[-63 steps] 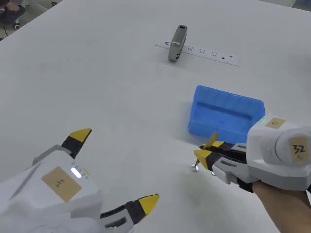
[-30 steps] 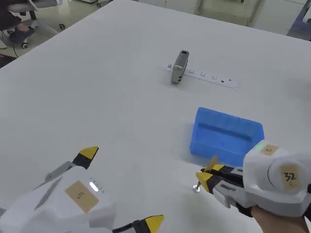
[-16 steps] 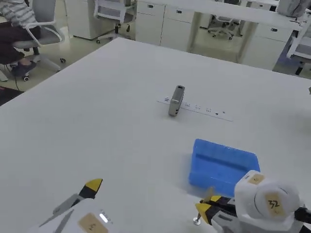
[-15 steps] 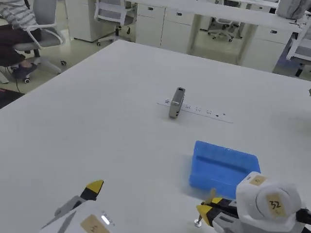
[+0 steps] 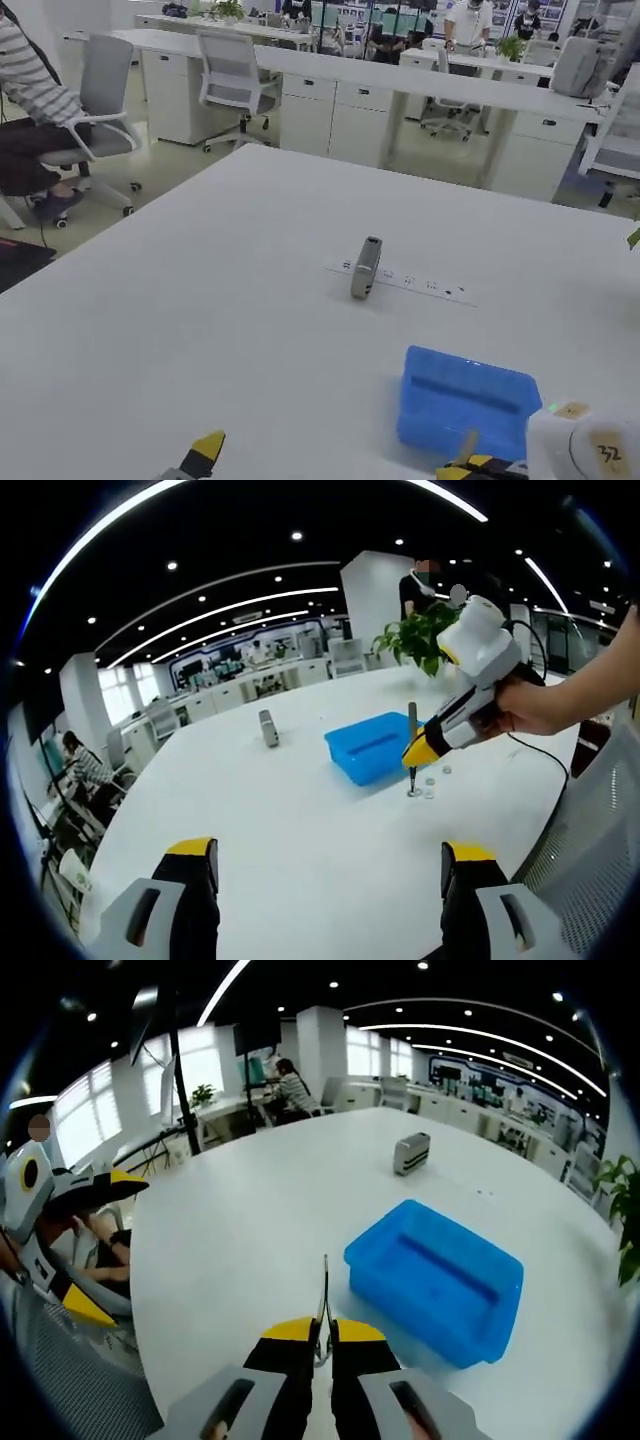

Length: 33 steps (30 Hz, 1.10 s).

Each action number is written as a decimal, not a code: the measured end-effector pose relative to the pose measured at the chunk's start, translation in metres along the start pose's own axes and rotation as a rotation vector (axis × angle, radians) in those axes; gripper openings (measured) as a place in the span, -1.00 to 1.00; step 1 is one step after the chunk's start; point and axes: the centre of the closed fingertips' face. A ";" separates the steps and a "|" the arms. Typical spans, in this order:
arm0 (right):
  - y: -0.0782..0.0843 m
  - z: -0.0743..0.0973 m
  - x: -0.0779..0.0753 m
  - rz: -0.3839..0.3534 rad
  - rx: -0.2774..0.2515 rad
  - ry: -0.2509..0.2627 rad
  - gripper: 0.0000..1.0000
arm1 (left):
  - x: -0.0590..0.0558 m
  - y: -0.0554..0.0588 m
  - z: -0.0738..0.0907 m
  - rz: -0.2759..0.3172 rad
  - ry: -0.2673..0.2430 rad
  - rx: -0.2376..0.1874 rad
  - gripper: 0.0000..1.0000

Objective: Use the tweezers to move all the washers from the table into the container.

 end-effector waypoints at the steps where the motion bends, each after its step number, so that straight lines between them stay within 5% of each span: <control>1: -0.005 0.002 -0.002 0.014 -0.014 0.006 -0.98 | -0.001 0.001 0.000 0.000 0.004 0.004 0.87; 15: -0.050 0.010 -0.021 0.027 -0.073 0.038 -0.98 | -0.004 0.002 -0.001 -0.002 0.021 0.017 0.81; 33: -0.070 -0.012 -0.037 0.075 -0.068 0.056 -0.98 | -0.006 0.003 -0.002 0.008 0.032 0.016 0.83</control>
Point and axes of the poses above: the centre of the closed fingertips' face, and the gripper's own axes: z roughly backward along the fingers, x roughly to its left, y roughly out of its underside, and after that the axes turned 14 degrees about y, right-handed
